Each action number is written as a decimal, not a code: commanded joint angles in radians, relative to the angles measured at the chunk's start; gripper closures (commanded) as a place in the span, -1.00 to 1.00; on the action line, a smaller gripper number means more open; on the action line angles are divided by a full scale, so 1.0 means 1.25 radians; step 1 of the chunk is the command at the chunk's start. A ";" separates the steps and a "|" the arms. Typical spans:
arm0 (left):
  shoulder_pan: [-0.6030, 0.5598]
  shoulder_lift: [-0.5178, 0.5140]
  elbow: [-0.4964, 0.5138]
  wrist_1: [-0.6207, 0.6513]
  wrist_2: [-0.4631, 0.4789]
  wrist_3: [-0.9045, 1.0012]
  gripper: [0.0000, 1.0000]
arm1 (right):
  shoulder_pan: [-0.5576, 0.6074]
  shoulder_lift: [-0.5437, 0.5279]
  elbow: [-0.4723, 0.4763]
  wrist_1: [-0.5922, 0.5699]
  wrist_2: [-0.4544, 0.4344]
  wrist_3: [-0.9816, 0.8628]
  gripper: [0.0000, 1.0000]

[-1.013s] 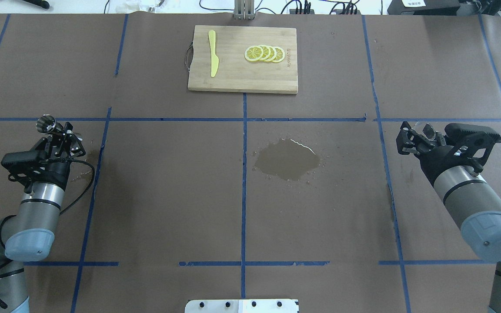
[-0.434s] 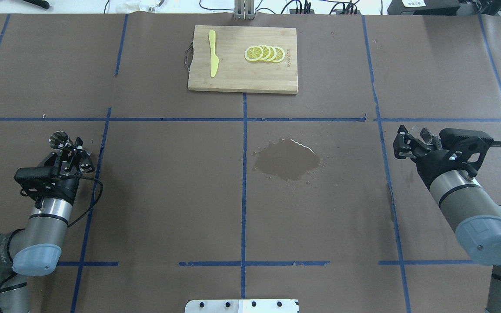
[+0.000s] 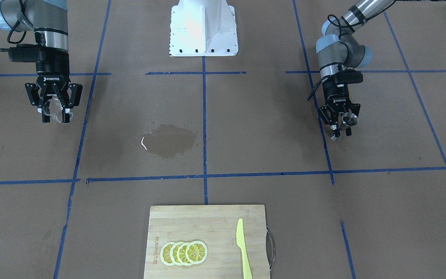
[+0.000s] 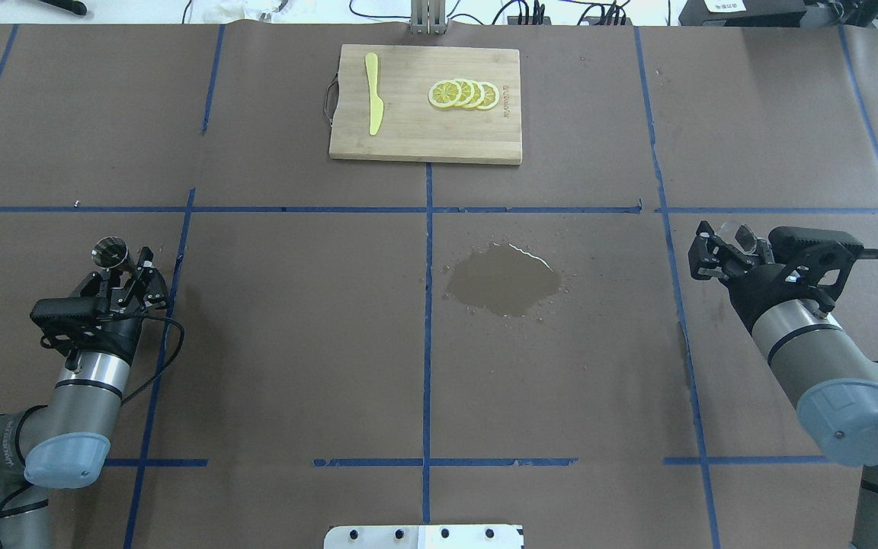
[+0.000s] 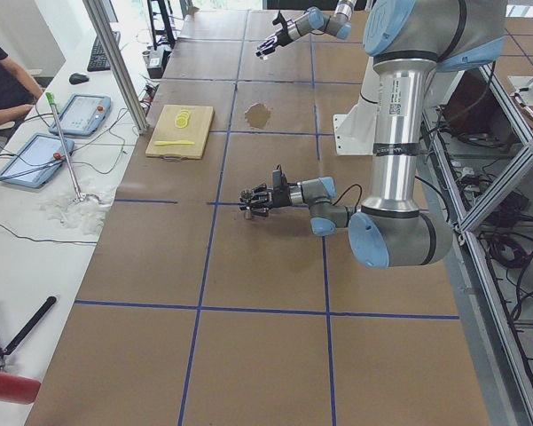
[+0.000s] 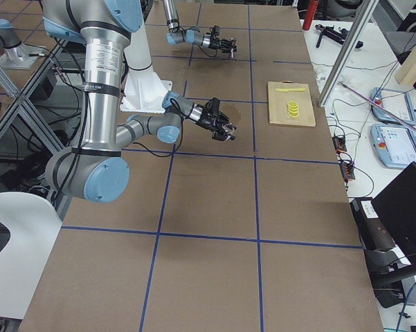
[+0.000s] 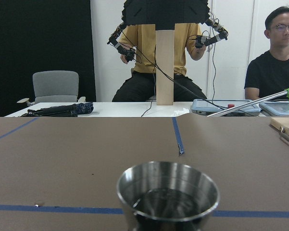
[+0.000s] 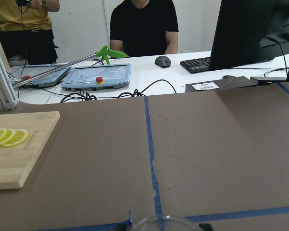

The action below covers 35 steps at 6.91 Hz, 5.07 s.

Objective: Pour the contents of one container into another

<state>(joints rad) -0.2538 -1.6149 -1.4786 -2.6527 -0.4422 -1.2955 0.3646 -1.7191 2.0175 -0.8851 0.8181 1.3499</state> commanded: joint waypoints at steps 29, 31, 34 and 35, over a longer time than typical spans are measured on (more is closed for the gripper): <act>0.061 0.295 -0.454 -0.006 -0.380 0.068 -1.00 | -0.165 0.014 -0.298 0.217 -0.232 -0.051 -1.00; 0.059 0.294 -0.454 -0.007 -0.381 0.068 -1.00 | -0.171 -0.017 -0.248 0.217 -0.190 -0.058 -1.00; 0.059 0.292 -0.461 -0.007 -0.414 0.068 -1.00 | -0.174 -0.180 -0.091 0.217 0.029 -0.058 -1.00; 0.055 0.297 -0.491 -0.005 -0.464 0.075 -1.00 | -0.174 -0.206 -0.055 0.216 0.114 -0.056 -1.00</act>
<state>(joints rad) -0.1814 -1.2480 -2.0607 -2.6608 -0.9615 -1.2081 0.1478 -1.9159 1.8855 -0.6139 0.8294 1.2782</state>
